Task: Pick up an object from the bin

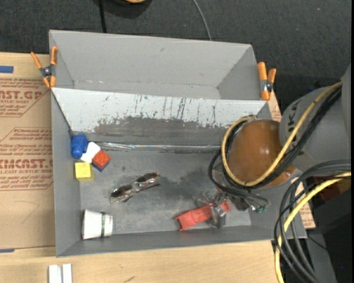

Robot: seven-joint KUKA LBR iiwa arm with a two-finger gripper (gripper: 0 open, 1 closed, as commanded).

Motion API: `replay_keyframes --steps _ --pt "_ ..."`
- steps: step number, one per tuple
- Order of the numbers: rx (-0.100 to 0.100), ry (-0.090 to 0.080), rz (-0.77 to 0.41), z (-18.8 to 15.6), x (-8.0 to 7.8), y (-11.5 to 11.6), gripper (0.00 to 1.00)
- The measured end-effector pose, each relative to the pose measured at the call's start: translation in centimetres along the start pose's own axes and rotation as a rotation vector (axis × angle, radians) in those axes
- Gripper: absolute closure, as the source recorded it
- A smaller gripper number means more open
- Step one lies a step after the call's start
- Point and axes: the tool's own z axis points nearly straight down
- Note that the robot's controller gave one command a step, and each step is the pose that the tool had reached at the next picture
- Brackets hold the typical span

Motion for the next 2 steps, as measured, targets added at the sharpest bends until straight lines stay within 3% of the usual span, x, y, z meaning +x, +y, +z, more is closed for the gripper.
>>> replay_keyframes --steps 2 --pt "-0.004 0.005 0.0 -1.5 0.1 0.1 1.0"
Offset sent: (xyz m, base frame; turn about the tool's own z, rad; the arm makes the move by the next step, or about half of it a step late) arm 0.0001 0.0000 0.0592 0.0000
